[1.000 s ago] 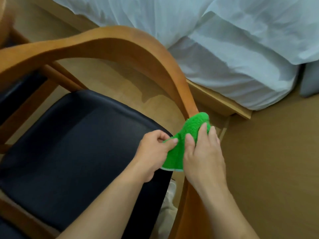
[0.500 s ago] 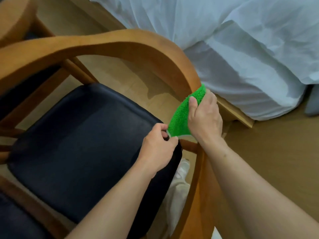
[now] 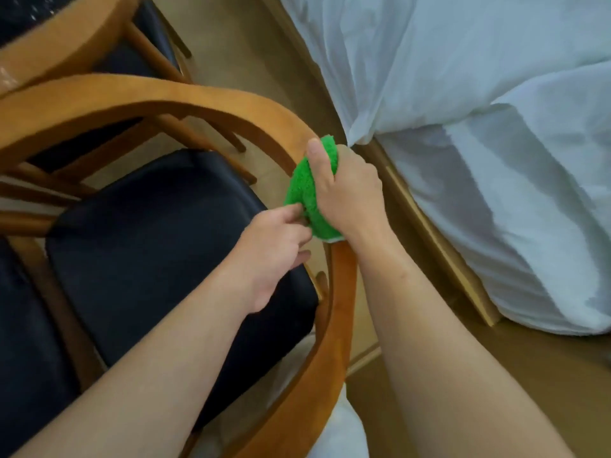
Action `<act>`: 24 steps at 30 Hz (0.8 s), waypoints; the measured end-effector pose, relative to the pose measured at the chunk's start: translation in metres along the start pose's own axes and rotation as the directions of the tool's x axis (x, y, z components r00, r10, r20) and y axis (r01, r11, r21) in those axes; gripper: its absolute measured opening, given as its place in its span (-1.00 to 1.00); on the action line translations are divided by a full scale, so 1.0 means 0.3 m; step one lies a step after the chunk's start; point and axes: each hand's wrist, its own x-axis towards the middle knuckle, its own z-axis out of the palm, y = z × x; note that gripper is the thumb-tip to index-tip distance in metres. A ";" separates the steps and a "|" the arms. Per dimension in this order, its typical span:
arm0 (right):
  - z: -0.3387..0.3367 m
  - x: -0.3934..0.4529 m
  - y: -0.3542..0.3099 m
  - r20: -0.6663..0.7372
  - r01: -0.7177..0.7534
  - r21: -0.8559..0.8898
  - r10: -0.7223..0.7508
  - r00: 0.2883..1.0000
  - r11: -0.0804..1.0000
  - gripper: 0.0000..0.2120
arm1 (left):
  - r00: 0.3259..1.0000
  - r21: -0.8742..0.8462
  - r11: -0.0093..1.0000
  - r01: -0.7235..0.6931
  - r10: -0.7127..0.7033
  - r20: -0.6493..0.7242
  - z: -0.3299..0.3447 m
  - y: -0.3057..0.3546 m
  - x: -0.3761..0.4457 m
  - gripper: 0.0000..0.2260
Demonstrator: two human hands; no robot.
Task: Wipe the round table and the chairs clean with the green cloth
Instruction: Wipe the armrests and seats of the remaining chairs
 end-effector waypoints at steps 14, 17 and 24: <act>-0.059 -0.012 0.015 0.257 -0.049 0.084 0.026 0.966 0.995 -0.57 | 0.989 -0.164 0.977 0.135 -0.123 0.079 0.070 0.141 -0.004 -0.41; -0.070 -0.025 0.000 0.261 -0.001 0.156 -0.040 0.964 0.988 -0.50 | 0.984 -0.127 0.978 0.167 -0.157 0.088 0.048 0.171 -0.006 -0.44; -0.094 0.118 -0.038 0.463 0.017 0.073 -0.049 0.885 0.997 -0.57 | 0.970 -0.277 0.929 0.244 -0.229 0.086 0.020 0.197 0.015 -0.57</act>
